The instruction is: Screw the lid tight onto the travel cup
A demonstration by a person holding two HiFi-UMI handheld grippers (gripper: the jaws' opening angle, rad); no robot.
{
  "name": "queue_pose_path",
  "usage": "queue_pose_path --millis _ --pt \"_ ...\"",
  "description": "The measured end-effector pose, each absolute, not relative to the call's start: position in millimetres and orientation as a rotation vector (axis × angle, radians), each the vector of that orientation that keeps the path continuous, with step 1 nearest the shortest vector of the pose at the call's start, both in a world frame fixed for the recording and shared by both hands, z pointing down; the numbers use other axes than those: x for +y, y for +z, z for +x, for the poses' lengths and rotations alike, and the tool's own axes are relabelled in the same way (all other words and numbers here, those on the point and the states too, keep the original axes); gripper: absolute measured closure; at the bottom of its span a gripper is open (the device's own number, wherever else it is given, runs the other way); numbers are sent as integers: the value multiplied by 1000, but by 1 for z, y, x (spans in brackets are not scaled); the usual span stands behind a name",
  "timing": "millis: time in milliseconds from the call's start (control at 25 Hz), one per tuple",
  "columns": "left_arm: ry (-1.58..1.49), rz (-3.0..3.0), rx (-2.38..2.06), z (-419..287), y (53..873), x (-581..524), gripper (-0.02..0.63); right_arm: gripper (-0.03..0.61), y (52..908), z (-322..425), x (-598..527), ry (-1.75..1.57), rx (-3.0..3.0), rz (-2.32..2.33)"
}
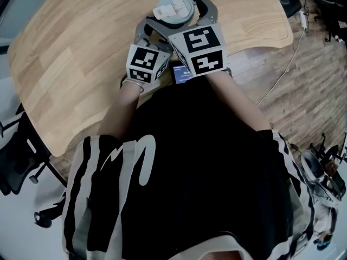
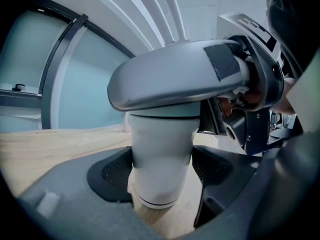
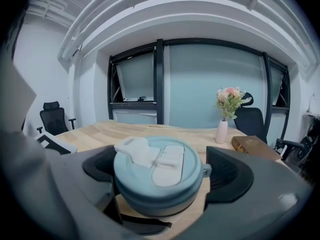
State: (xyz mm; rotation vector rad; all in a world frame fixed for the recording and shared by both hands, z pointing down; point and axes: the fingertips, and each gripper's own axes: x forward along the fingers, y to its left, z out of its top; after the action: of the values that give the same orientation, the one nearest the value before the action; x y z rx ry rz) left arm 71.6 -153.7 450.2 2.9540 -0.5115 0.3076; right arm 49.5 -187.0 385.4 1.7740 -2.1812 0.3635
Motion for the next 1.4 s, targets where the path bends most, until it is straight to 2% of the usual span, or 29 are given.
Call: queue_pose_path --millis 1040,1400 --pt "404 3045 -525 68 446 -156 230 64 384 53 -176 351 -2319 1710" --pt "387 3053 -573 52 431 -154 230 64 363 64 -160 247 -2347 1672"
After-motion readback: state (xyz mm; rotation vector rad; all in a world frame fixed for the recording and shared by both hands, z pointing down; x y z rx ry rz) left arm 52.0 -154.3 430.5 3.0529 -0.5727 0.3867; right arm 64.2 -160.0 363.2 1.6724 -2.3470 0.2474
